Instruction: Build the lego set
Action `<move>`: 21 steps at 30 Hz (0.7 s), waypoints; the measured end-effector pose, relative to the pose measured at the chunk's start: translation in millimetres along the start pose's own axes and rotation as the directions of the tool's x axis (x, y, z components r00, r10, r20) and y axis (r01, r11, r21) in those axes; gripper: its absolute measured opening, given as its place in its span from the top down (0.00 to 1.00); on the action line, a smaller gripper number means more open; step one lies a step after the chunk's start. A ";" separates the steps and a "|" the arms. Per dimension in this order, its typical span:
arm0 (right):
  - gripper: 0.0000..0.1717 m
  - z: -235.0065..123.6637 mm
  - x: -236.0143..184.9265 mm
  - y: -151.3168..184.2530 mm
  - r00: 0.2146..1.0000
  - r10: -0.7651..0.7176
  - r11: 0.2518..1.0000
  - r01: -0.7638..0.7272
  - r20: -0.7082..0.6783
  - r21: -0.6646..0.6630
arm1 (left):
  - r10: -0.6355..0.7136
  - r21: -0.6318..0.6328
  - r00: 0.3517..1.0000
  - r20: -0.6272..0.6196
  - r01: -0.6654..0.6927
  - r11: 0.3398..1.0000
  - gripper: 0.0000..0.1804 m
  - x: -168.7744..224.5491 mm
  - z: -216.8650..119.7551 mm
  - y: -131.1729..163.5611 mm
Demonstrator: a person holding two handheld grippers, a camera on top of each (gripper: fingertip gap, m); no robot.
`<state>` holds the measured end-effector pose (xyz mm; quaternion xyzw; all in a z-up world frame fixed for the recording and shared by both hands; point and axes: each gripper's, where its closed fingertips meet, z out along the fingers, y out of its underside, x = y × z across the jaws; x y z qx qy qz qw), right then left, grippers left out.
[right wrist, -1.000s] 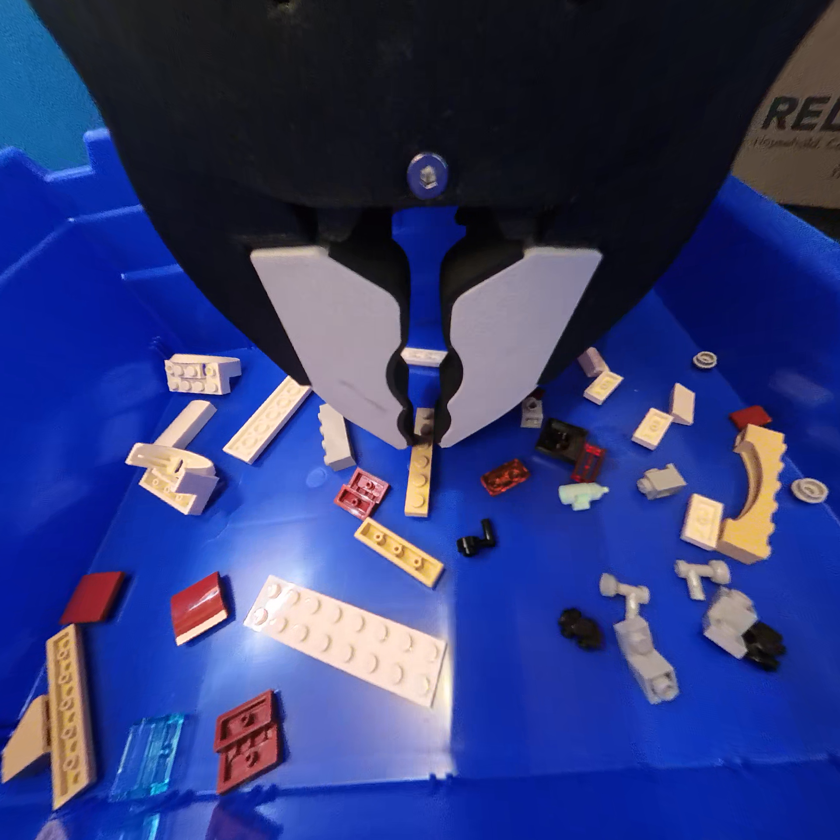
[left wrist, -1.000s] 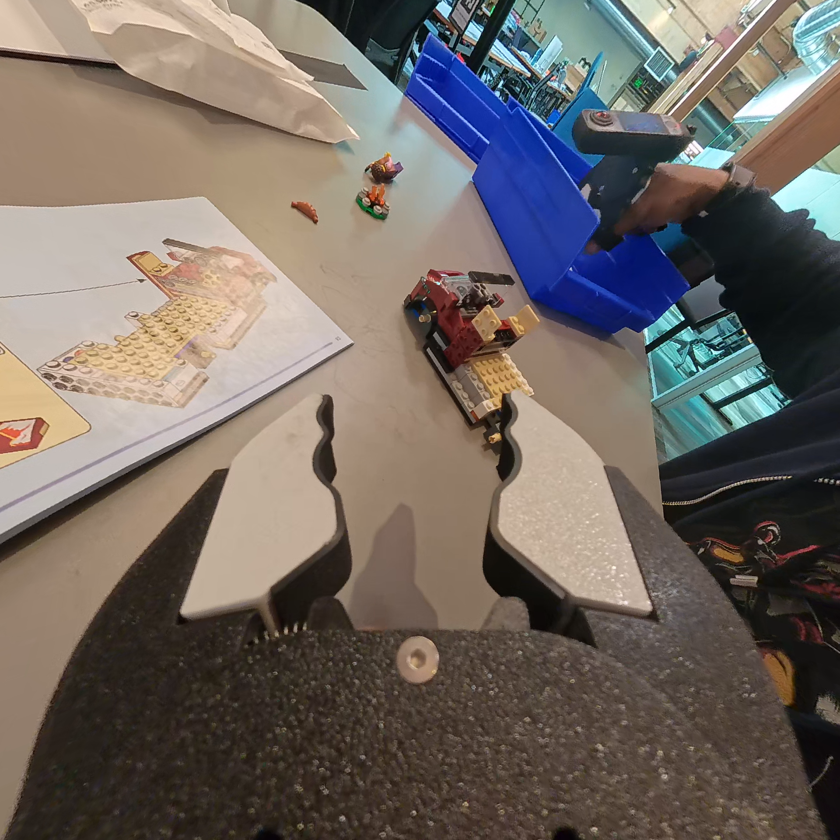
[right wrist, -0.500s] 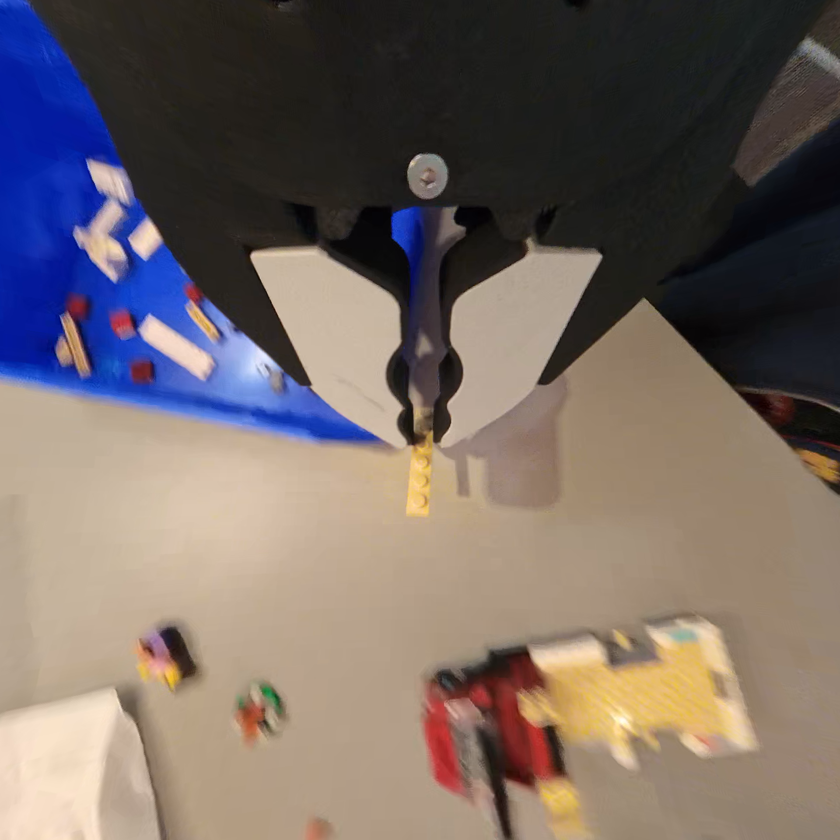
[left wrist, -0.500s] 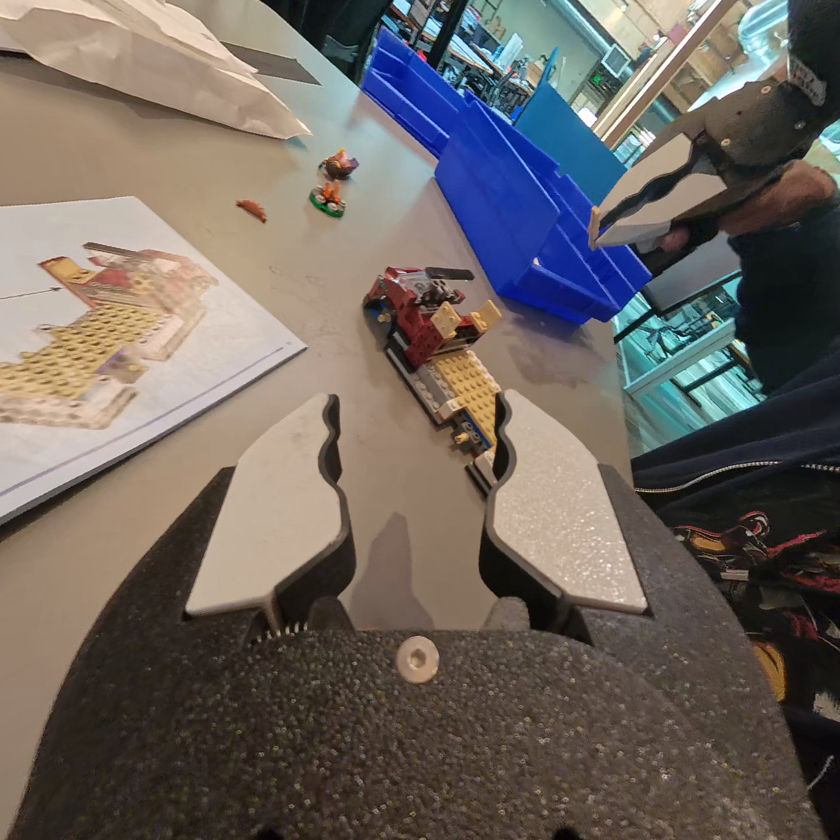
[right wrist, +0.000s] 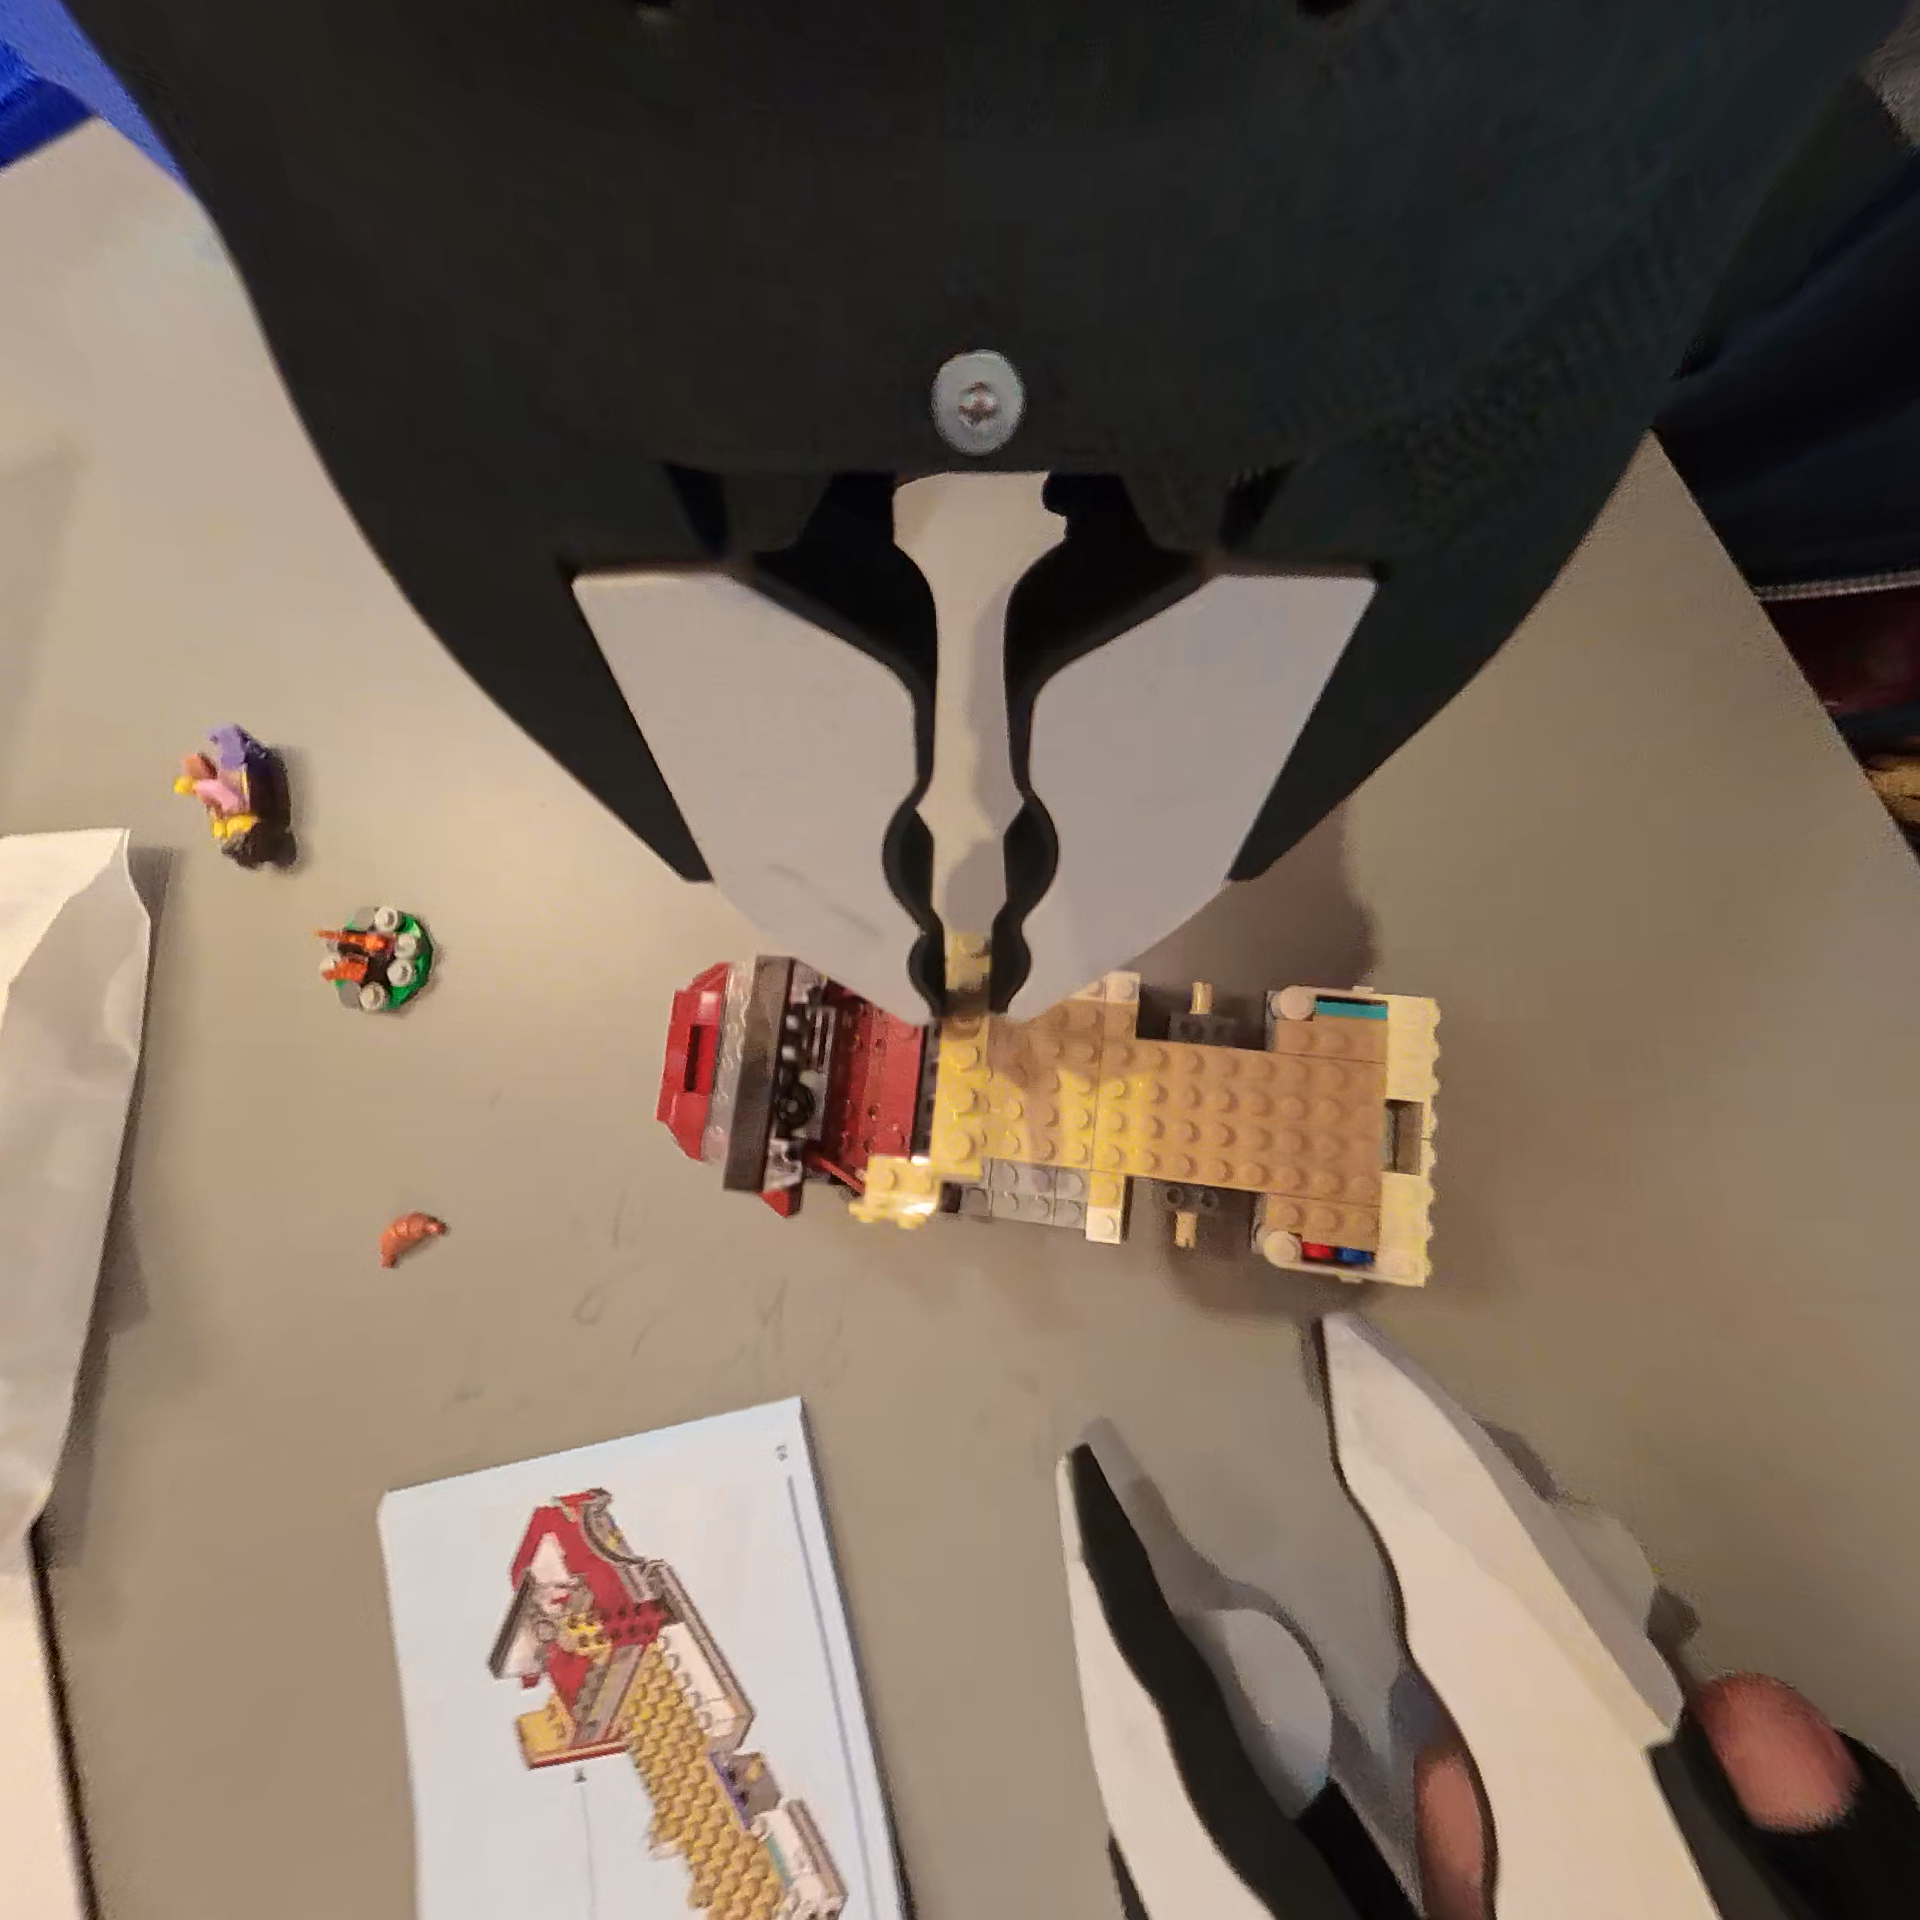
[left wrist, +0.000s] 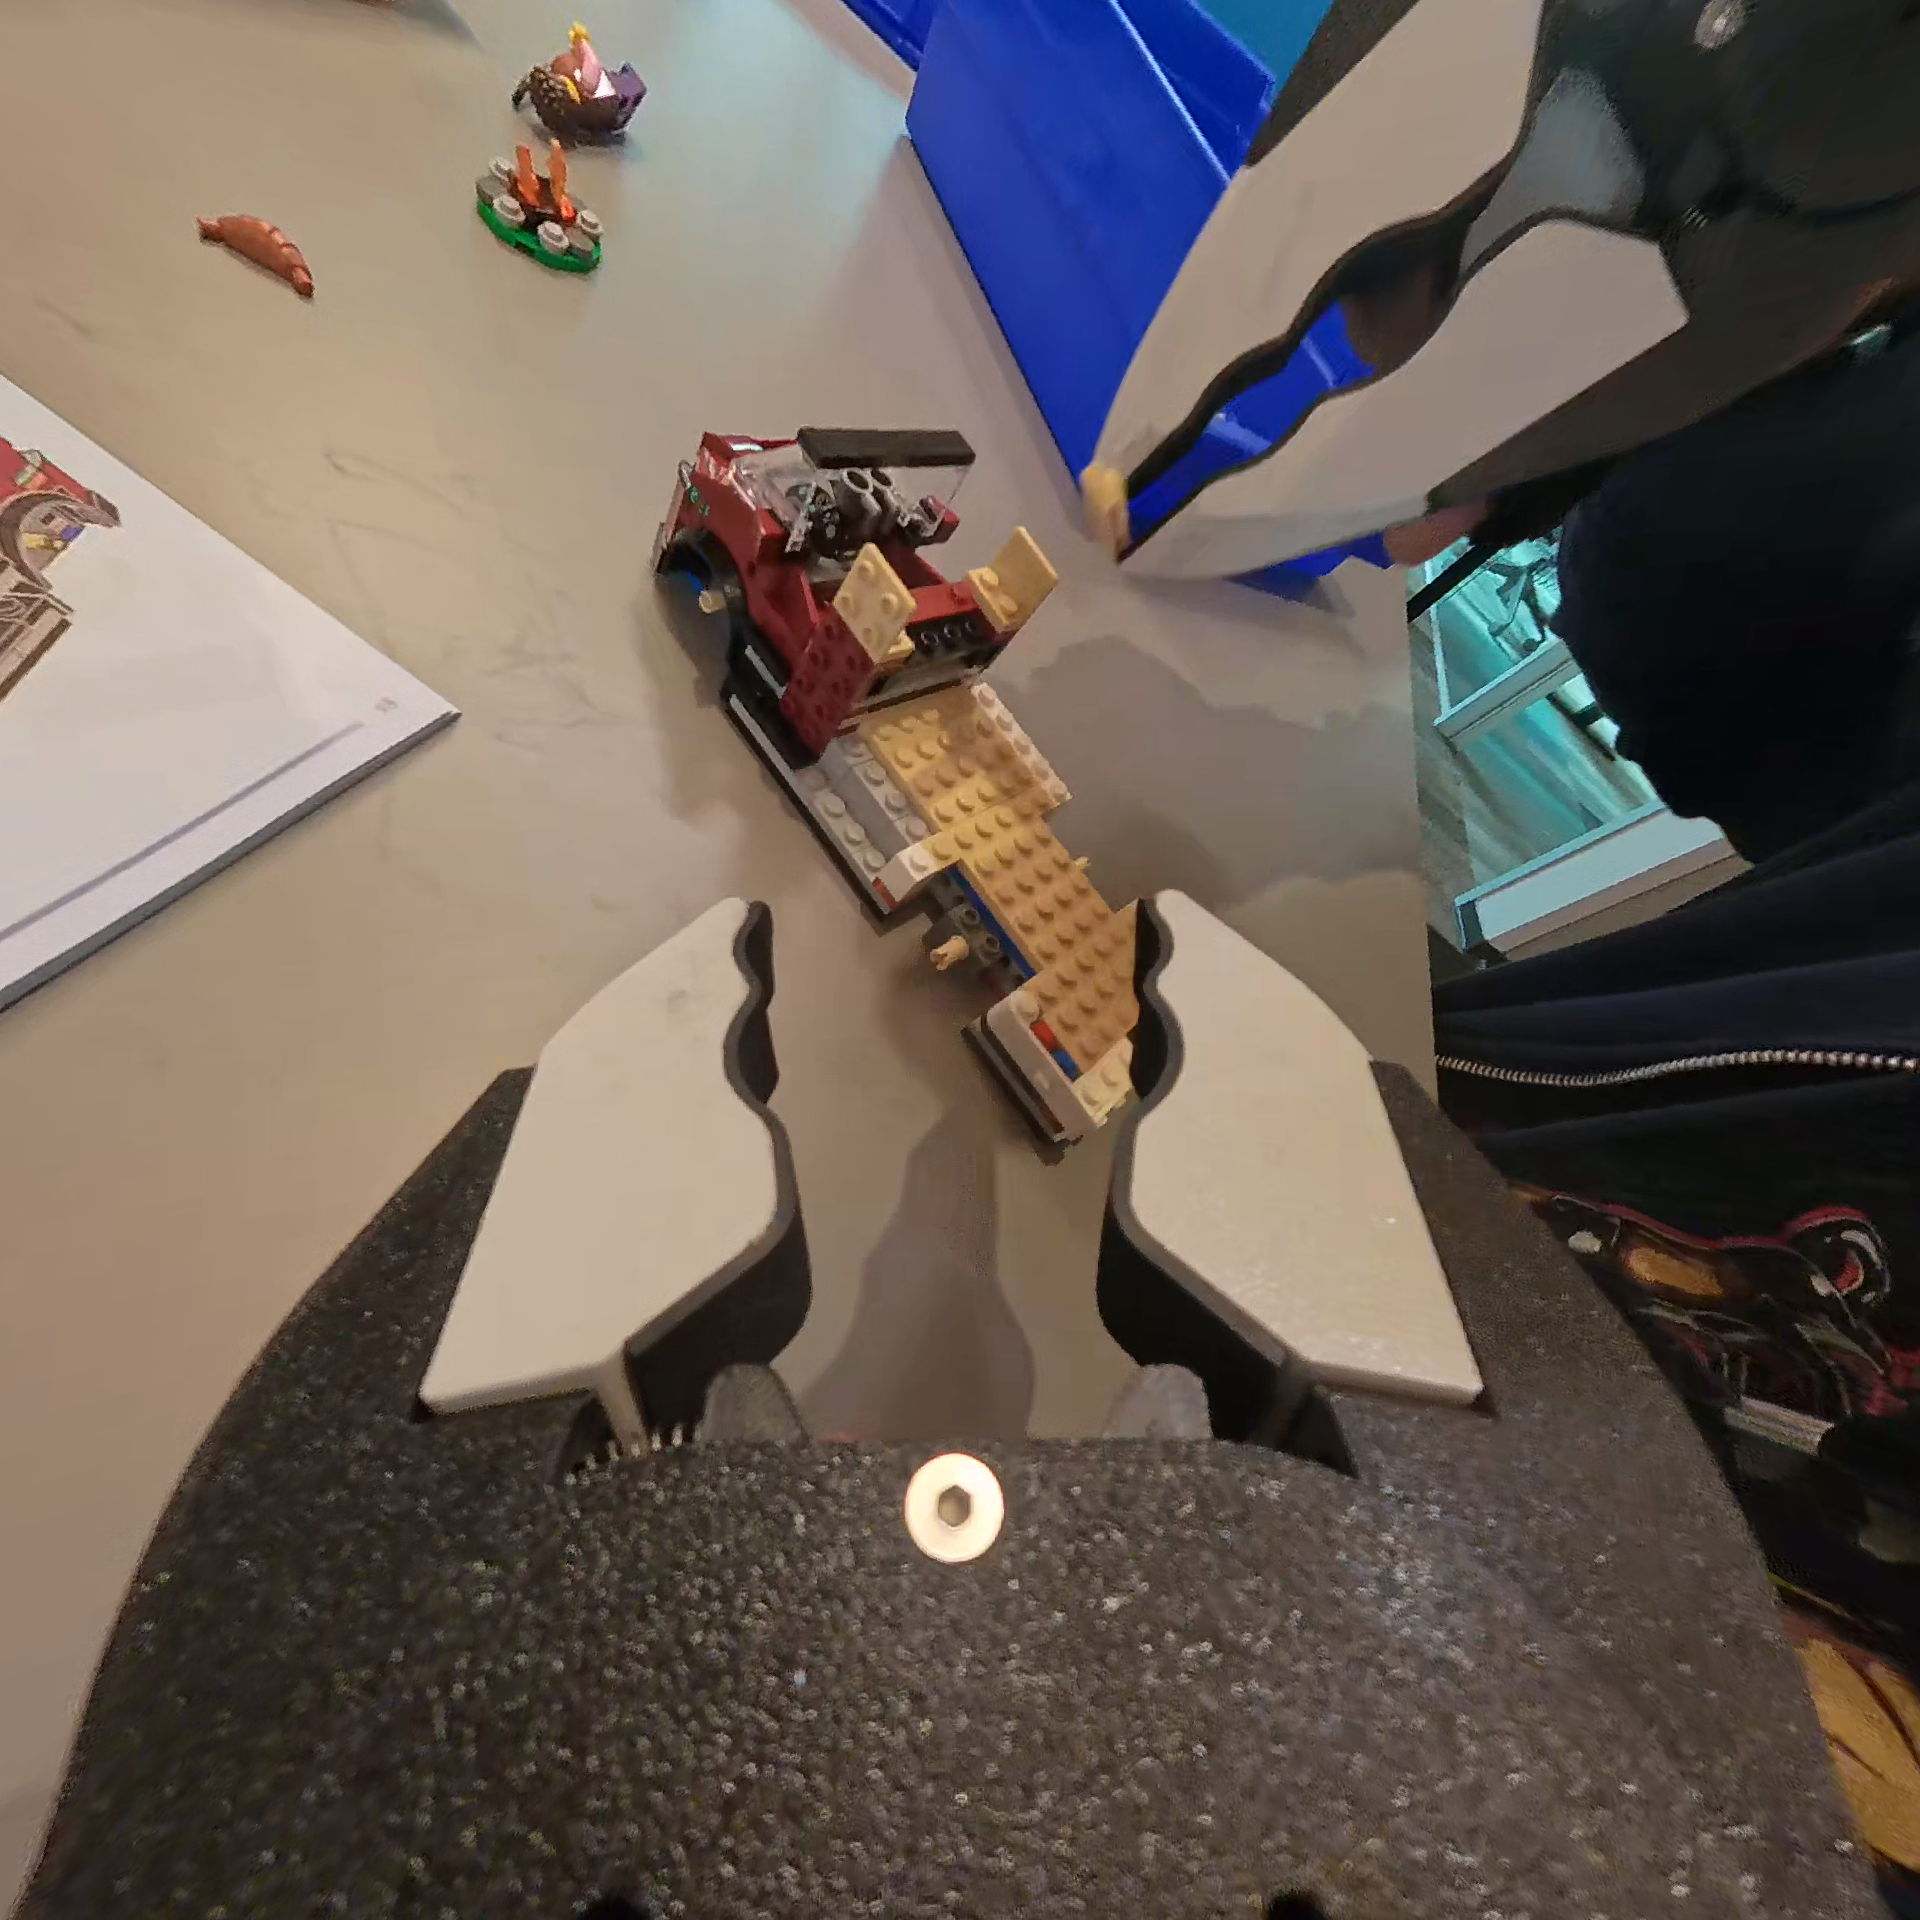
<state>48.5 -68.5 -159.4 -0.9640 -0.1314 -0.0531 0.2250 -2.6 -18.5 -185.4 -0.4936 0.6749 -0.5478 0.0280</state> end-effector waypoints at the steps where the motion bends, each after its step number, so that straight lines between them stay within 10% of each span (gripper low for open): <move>1: 0.95 3.7 -0.6 -1.7 1.000 -0.020 0.999 0.020 0.004 -0.029 | -0.005 0.003 1.000 -0.007 0.005 1.000 0.63 1.1 2.0 -1.2; 21: 0.95 20.3 -12.0 -10.3 0.994 -0.107 0.990 0.108 0.018 -0.087 | 0.077 0.134 0.997 -0.001 -0.076 0.988 0.71 6.1 -0.3 -22.7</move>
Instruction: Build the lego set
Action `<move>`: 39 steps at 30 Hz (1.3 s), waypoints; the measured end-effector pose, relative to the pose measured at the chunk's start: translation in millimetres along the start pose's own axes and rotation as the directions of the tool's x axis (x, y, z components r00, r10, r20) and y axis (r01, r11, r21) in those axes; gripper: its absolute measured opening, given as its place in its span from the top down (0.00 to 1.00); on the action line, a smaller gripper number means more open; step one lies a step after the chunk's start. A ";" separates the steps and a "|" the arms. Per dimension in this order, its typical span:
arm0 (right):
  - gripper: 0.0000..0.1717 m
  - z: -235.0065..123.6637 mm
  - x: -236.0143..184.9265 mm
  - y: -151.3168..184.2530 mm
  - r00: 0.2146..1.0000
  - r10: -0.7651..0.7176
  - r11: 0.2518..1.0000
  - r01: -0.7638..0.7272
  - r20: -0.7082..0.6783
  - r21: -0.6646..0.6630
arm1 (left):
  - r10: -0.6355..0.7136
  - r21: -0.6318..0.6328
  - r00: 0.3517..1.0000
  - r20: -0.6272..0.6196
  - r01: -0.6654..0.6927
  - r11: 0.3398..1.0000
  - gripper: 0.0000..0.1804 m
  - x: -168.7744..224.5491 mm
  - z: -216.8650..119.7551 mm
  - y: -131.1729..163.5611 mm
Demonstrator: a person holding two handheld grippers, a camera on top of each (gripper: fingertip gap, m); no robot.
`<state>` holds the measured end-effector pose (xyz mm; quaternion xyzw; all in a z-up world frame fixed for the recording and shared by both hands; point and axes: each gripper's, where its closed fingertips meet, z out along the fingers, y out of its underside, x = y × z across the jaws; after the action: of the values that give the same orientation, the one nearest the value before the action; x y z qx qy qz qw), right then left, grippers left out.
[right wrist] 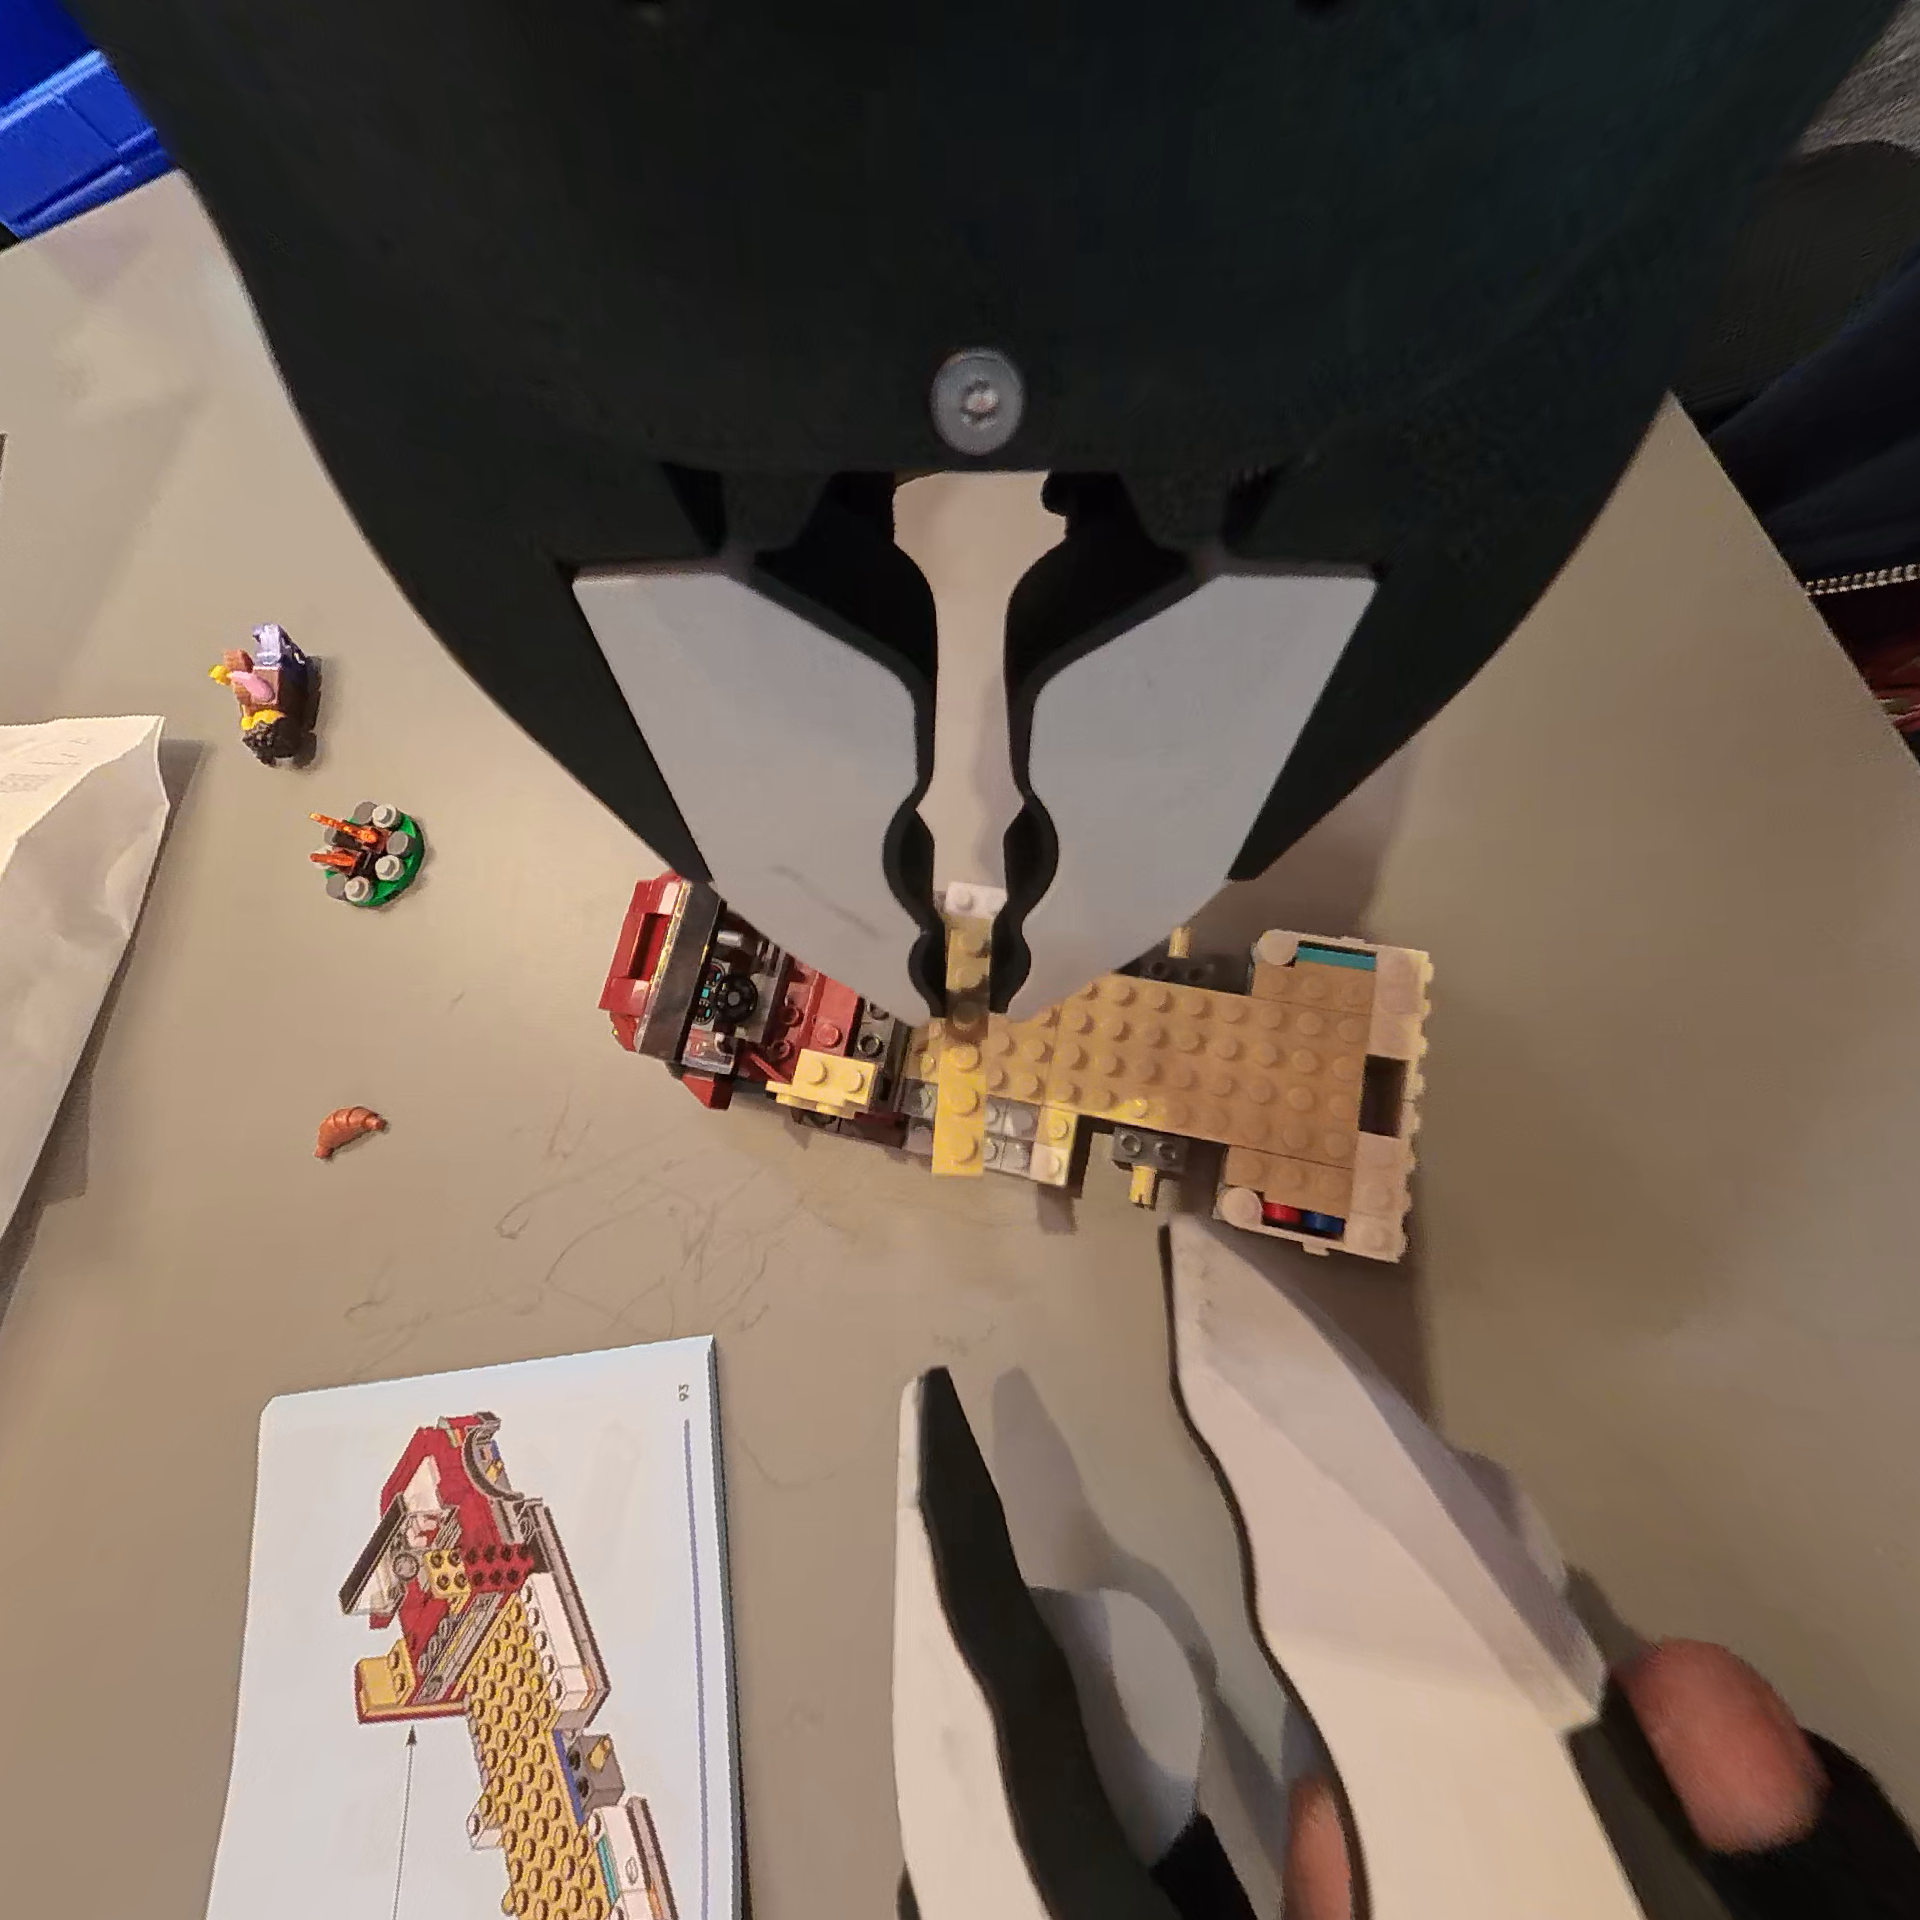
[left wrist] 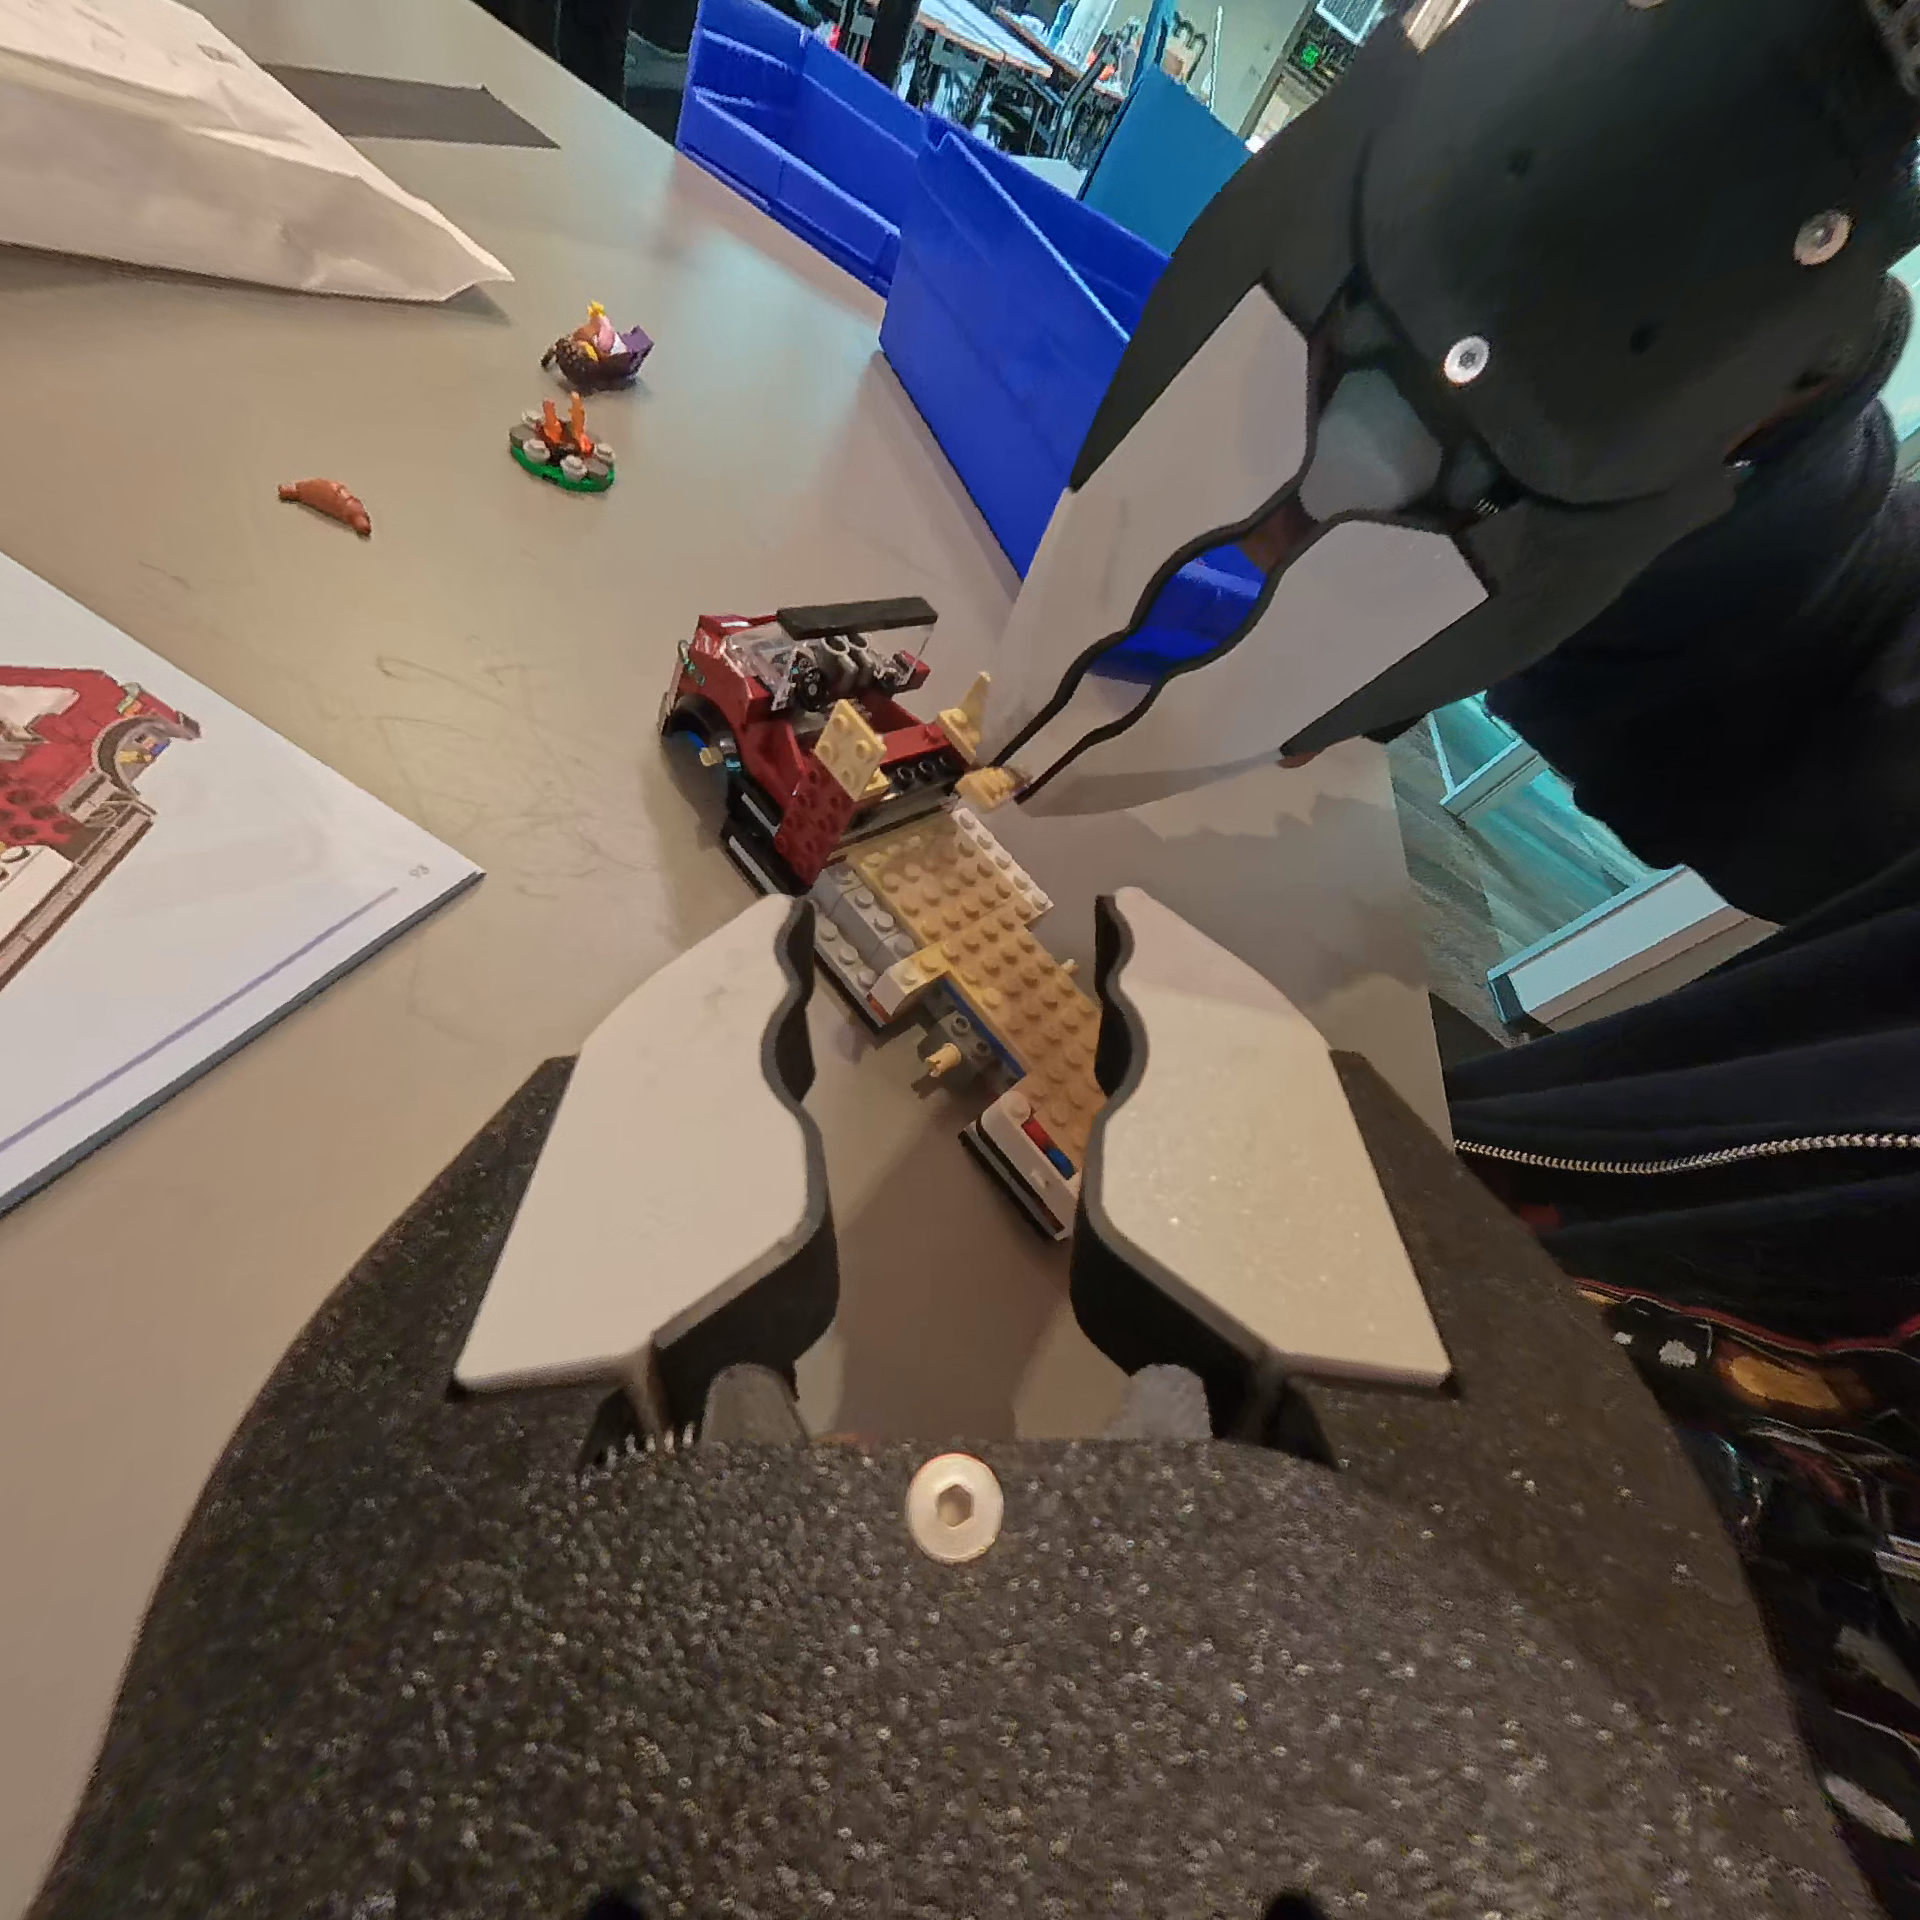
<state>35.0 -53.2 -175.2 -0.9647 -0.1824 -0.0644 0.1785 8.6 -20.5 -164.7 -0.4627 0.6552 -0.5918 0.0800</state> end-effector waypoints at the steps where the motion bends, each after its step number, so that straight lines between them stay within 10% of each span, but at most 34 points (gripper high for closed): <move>1: 0.95 0.1 -0.5 -1.9 1.000 -0.005 1.000 0.005 0.001 0.008 | 0.012 0.008 1.000 0.000 -0.012 1.000 0.72 0.9 0.5 -1.5; 24: 0.95 -2.8 -26.5 -25.5 0.981 -0.152 0.983 0.137 0.120 0.125 | 0.402 -0.021 0.915 -0.038 -0.403 0.915 0.92 20.8 2.3 1.9; 39: 0.86 -10.2 3.7 -22.0 0.999 0.002 0.979 -0.012 0.047 0.202 | 0.324 0.039 0.946 0.001 -0.324 0.945 0.96 9.0 -6.1 -10.2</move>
<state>29.6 -36.6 -157.9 -0.9435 -0.1888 -0.0223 0.2714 4.8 -21.2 -150.4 -0.3455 0.7111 -0.5843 0.1831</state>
